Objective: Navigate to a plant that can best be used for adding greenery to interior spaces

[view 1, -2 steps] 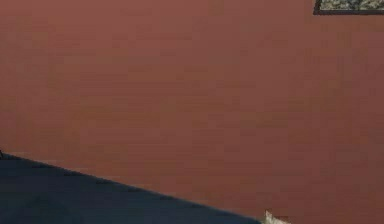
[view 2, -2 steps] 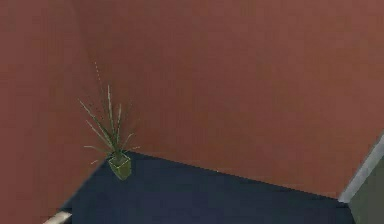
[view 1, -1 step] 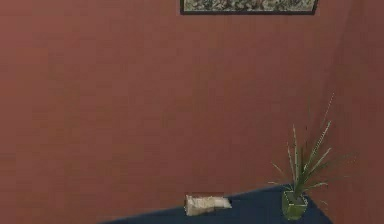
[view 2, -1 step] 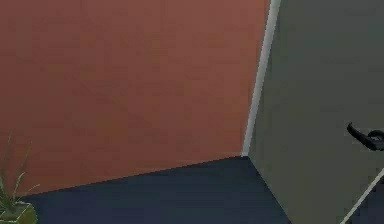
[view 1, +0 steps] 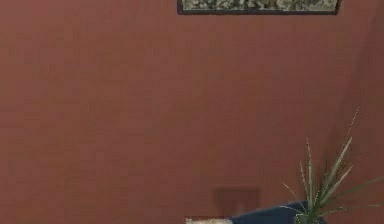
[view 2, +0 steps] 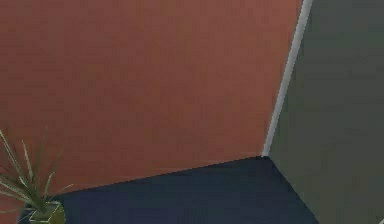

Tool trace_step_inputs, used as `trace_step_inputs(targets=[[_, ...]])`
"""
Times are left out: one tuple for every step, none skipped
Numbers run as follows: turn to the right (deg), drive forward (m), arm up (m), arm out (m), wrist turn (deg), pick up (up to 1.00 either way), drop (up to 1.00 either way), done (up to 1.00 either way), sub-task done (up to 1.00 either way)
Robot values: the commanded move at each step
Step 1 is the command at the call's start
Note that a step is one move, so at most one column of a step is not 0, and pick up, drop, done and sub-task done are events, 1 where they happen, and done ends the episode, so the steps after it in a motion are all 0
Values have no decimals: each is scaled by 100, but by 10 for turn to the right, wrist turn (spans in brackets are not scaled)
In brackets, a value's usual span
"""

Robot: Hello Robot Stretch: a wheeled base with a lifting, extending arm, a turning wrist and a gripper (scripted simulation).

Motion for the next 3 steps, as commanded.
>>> trace_step_inputs(targets=[[450,0,0,0,0,0,0,0,0],[0,15,0,0,0,0,0,0,0],[0,0,0,0,0,0,0,100,0]])
